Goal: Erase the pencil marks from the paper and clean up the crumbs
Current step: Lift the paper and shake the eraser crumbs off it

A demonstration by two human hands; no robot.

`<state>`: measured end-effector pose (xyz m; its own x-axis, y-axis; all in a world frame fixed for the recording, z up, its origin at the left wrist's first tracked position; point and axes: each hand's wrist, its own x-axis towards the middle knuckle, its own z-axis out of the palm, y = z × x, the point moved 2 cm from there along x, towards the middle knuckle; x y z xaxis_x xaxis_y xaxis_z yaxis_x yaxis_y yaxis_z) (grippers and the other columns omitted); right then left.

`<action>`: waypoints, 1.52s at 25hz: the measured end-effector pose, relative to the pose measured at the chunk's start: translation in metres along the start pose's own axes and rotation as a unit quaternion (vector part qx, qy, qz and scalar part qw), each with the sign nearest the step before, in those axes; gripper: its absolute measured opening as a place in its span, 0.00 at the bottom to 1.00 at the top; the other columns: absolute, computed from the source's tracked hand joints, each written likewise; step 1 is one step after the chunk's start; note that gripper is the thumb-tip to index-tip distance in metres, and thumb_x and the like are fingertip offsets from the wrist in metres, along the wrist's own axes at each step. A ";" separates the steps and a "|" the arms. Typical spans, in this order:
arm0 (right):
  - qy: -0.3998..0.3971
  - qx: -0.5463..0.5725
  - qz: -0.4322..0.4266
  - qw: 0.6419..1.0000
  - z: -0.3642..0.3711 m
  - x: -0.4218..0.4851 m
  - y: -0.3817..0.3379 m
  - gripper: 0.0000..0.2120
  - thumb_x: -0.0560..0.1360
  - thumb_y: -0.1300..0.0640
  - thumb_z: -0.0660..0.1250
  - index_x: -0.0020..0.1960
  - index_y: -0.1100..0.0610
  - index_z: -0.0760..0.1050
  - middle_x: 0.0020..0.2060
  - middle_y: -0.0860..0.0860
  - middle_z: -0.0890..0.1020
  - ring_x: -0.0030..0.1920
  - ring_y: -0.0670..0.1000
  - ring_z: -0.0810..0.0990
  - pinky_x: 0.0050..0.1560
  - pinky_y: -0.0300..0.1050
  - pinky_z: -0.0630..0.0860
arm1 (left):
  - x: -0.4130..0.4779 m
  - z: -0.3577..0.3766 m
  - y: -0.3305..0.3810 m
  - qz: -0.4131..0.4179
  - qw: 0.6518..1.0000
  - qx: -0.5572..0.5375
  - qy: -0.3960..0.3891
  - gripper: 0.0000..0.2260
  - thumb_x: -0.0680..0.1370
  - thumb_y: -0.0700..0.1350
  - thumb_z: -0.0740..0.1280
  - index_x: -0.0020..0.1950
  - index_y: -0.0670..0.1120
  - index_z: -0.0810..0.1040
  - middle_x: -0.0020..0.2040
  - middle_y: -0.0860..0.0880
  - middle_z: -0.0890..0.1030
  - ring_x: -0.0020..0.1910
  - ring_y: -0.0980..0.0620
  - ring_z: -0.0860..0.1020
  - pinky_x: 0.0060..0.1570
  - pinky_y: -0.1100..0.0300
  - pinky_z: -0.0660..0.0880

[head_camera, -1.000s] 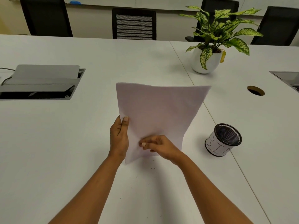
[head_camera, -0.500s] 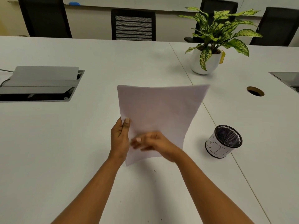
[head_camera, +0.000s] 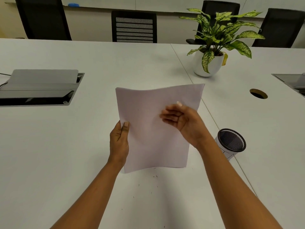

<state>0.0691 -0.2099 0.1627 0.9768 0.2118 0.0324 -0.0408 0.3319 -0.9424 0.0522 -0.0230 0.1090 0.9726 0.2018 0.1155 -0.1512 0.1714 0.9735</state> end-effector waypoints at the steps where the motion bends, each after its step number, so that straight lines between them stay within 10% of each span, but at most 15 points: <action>1: 0.009 0.023 0.015 1.000 -0.005 0.001 0.004 0.13 0.71 0.52 0.59 0.38 0.55 0.81 0.36 0.51 0.85 0.42 0.51 0.83 0.48 0.42 0.80 | 0.000 0.001 -0.001 -0.001 1.000 -0.001 0.004 0.11 0.80 0.44 0.55 0.59 0.50 0.72 0.52 0.57 0.78 0.48 0.65 0.78 0.54 0.67 0.75; 9: 0.001 -0.155 0.236 0.959 -0.040 -0.037 0.098 0.08 0.75 0.56 0.63 0.48 0.58 0.79 0.48 0.52 0.84 0.51 0.53 0.81 0.51 0.44 0.76 | 0.008 -0.001 -0.006 -0.002 1.000 -0.025 0.017 0.12 0.80 0.43 0.55 0.61 0.49 0.72 0.53 0.56 0.78 0.53 0.60 0.77 0.55 0.66 0.74; 16: -0.062 -0.124 0.059 0.989 0.024 -0.001 0.025 0.12 0.77 0.58 0.59 0.56 0.58 0.77 0.47 0.51 0.83 0.53 0.53 0.81 0.54 0.43 0.77 | 0.006 0.006 -0.009 -0.010 1.000 -0.020 0.021 0.10 0.81 0.44 0.55 0.58 0.49 0.73 0.49 0.56 0.79 0.45 0.64 0.79 0.45 0.69 0.76; 20: -0.081 -0.231 0.135 0.960 0.023 -0.010 0.075 0.10 0.75 0.56 0.64 0.54 0.57 0.79 0.48 0.52 0.83 0.51 0.50 0.81 0.56 0.45 0.75 | 0.008 0.006 -0.009 -0.003 0.999 -0.036 0.032 0.11 0.81 0.44 0.55 0.60 0.47 0.73 0.51 0.56 0.79 0.49 0.62 0.78 0.49 0.68 0.75; 26: 0.204 -0.321 0.099 0.920 -0.041 -0.047 0.108 0.04 0.69 0.57 0.71 0.36 0.54 0.78 0.33 0.48 0.80 0.31 0.39 0.76 0.40 0.40 0.70 | 0.013 -0.002 -0.006 -0.012 0.999 -0.033 0.037 0.13 0.81 0.45 0.55 0.63 0.47 0.71 0.54 0.52 0.78 0.53 0.54 0.77 0.54 0.60 0.76; 29: 0.319 -0.313 -0.032 0.894 -0.047 -0.048 0.076 0.16 0.63 0.54 0.76 0.42 0.53 0.70 0.40 0.47 0.75 0.40 0.43 0.73 0.39 0.33 0.69 | 0.013 -0.003 -0.006 -0.005 0.998 -0.032 0.044 0.12 0.81 0.45 0.55 0.62 0.48 0.72 0.54 0.53 0.78 0.55 0.55 0.77 0.57 0.60 0.74; 32: 0.281 -0.260 -0.050 0.922 -0.039 -0.041 0.059 0.29 0.64 0.55 0.76 0.58 0.52 0.64 0.53 0.45 0.73 0.54 0.44 0.73 0.53 0.36 0.72 | 0.010 0.000 -0.006 -0.004 0.998 -0.035 0.043 0.11 0.81 0.44 0.55 0.61 0.49 0.71 0.53 0.56 0.78 0.50 0.60 0.78 0.49 0.67 0.76; 38: 0.272 -0.166 -0.055 0.946 -0.028 -0.038 0.067 0.08 0.72 0.59 0.68 0.50 0.51 0.77 0.46 0.49 0.83 0.48 0.45 0.81 0.49 0.35 0.78 | 0.008 -0.001 0.000 0.009 0.998 -0.036 0.049 0.13 0.81 0.44 0.55 0.64 0.47 0.70 0.55 0.54 0.77 0.53 0.58 0.77 0.53 0.66 0.76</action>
<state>0.0347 -0.2216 0.0891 0.9386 -0.3421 0.0449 0.0470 -0.0024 -0.9989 0.0600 -0.0199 0.1097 0.9483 0.2976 0.1101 -0.1844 0.2344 0.9545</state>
